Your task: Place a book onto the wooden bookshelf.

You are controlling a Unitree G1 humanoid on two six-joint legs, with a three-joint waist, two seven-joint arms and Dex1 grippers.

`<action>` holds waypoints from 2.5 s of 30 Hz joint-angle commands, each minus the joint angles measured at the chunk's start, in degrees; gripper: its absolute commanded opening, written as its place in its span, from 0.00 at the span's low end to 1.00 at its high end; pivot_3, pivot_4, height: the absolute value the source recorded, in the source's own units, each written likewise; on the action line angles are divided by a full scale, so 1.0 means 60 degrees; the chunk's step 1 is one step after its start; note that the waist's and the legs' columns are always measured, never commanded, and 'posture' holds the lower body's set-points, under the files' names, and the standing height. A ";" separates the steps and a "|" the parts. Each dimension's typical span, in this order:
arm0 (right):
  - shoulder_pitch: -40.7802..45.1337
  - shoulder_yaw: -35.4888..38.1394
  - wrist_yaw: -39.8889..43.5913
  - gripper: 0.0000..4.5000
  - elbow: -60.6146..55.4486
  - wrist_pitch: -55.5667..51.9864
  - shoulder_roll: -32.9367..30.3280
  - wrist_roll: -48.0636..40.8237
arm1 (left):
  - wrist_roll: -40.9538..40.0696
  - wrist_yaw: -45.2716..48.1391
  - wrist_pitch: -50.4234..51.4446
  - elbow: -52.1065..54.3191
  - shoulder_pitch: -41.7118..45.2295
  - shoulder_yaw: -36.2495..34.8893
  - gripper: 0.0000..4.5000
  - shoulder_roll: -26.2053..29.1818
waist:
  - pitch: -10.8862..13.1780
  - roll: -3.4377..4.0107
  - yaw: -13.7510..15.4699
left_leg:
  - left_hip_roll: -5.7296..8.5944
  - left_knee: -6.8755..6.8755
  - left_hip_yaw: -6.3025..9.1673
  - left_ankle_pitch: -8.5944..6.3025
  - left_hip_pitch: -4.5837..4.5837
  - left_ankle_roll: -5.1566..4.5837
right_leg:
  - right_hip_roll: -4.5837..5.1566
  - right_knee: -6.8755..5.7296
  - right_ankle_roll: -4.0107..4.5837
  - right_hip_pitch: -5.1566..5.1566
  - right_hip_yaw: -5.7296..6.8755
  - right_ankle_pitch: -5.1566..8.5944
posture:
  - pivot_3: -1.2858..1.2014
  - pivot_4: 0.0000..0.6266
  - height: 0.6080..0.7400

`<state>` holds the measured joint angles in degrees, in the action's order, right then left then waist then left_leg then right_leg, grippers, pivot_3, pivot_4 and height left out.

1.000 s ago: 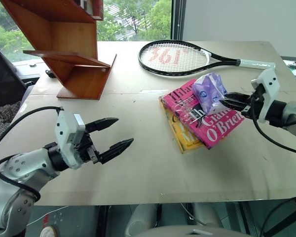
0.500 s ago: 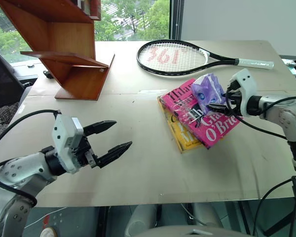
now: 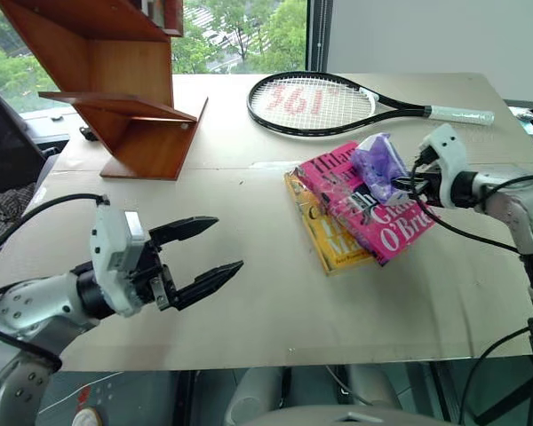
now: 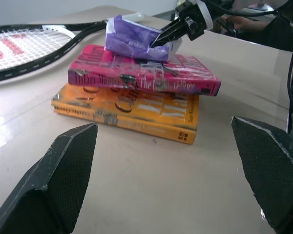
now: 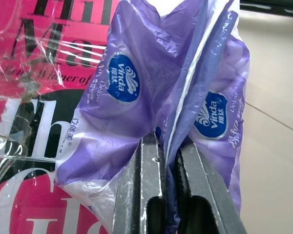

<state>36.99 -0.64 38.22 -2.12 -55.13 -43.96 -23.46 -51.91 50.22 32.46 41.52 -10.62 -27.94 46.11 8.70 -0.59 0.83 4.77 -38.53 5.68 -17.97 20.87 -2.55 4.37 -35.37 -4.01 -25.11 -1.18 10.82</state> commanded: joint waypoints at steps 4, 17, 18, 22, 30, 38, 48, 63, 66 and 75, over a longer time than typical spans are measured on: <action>-0.1253 0.3102 -0.0442 0.00 -0.1380 -0.1192 -0.0902 -0.0686 | -0.0263 0.0140 -0.0091 -0.0002 0.0884 0.0698 1.00 0.0123 | 0.0009 0.0015 0.0001 | 0.0002 0.0006 0.0001 0.0000 0.0009 0.0000 | 0.0000 0.0005 0.0000 -0.0005 -0.0001 0.0000 | 0.52 0.24 1.00; -0.4116 0.3783 -0.1186 0.00 -0.0746 -0.0052 -0.1212 0.0458 | 0.0030 0.0476 -0.0193 -0.0585 0.2292 0.2253 1.00 -0.0013 | 0.0006 0.0021 -0.0069 | -0.0006 0.0008 -0.0062 0.0001 -0.0024 -0.0003 | -0.0036 -0.0025 -0.0001 -0.0009 -0.0059 -0.0001 | 0.52 0.24 1.00; -0.4176 0.3789 -0.0977 0.12 -0.0640 0.0102 -0.1266 0.0418 | 0.0040 0.0523 -0.0198 -0.0611 0.2300 0.2266 1.00 0.0011 | 0.0006 0.0021 -0.0074 | -0.0006 0.0008 -0.0061 0.0001 -0.0023 -0.0003 | -0.0038 -0.0025 -0.0001 -0.0011 -0.0059 -0.0001 | 0.52 0.24 1.00; -0.4369 0.3951 -0.0498 0.47 -0.0963 0.0350 -0.1703 0.0346 | 0.0022 0.0638 -0.0210 -0.0731 0.2300 0.2196 1.00 0.0081 | 0.0013 0.0034 -0.0094 | -0.0008 0.0008 -0.0069 0.0001 -0.0025 -0.0003 | -0.0039 -0.0031 -0.0002 -0.0014 -0.0069 -0.0001 | 0.52 0.24 1.00; -0.1844 0.2553 -0.0030 0.69 -0.1962 -0.0174 -0.1732 -0.0496 | -0.0049 0.0444 -0.0145 -0.0566 0.1945 0.1862 1.00 0.0126 | 0.0018 0.0031 -0.0276 | -0.0020 0.0006 -0.0073 0.0001 -0.0033 -0.0003 | -0.0037 -0.0033 -0.0003 -0.0011 -0.0073 -0.0002 | 0.52 0.24 1.00; 0.0792 -0.1159 0.0613 0.01 0.1106 0.1695 -0.1360 0.1884 | -0.0076 0.0520 -0.0325 -0.0162 0.1069 0.1077 1.00 0.0204 | 0.0026 0.0024 -0.0218 | -0.0010 0.0010 -0.0065 0.0001 -0.0001 -0.0004 | -0.0032 -0.0016 -0.0001 -0.0032 -0.0062 -0.0001 | 0.52 0.24 1.00; 0.1669 -0.2236 0.1958 0.01 0.1971 0.2414 -0.0393 0.2631 | -0.0252 -0.0034 -0.0275 0.0549 0.0032 0.0449 1.00 0.0046 | 0.0027 0.0026 -0.0271 | -0.0016 0.0024 -0.0072 0.0000 0.0013 -0.0003 | -0.0022 -0.0008 -0.0001 -0.0053 -0.0074 -0.0001 | 0.52 0.24 1.00; 0.1525 -0.2318 0.1816 0.01 0.0835 0.1695 0.1102 0.2739 | -0.0168 0.0292 -0.0547 0.0468 -0.1008 -0.0251 1.00 0.0021 | 0.0028 0.0028 -0.0254 | -0.0015 0.0022 -0.0071 0.0000 0.0015 -0.0002 | -0.0033 -0.0020 -0.0001 -0.0059 -0.0072 -0.0001 | 0.52 0.24 1.00; 0.1451 -0.2319 0.1828 0.01 0.0763 0.1644 0.1300 0.2695 | -0.0092 0.0345 -0.0584 0.0407 -0.1108 -0.0267 1.00 -0.0006 | 0.0028 0.0028 -0.0258 | -0.0013 0.0022 -0.0070 0.0000 0.0015 -0.0002 | -0.0035 -0.0020 -0.0001 -0.0059 -0.0070 -0.0001 | 0.52 0.24 1.00; 0.0946 -0.0957 0.1737 0.01 0.0795 0.2710 0.0896 0.2404 | 0.0003 0.0282 -0.0608 0.0167 -0.1672 -0.0437 1.00 -0.0223 | 0.0029 0.0030 -0.0229 | -0.0013 0.0022 -0.0069 0.0000 0.0017 -0.0002 | -0.0034 -0.0021 0.0000 -0.0060 -0.0069 -0.0001 | 0.52 0.24 1.00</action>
<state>43.37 -11.44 48.62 4.54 -42.59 -36.06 -8.12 -51.90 52.14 29.54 42.78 -20.05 -29.02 45.21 8.87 -0.41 -0.54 4.70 -38.40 5.28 -17.97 20.97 -2.56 4.16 -35.49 -4.01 -25.47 -1.58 10.82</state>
